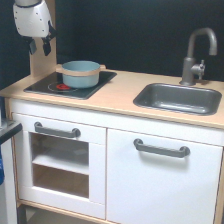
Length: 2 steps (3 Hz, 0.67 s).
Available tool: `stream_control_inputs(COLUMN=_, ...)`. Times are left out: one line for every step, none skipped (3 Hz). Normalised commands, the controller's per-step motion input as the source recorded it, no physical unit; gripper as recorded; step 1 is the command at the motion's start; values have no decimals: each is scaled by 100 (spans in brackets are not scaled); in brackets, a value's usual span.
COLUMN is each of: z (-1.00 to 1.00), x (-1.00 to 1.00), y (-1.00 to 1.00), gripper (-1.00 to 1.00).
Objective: Place the pot in the sink
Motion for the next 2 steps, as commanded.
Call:
stream_control_inputs(z=-5, x=16, y=24, gripper=100)
stream_control_inputs(z=-5, x=22, y=28, gripper=100)
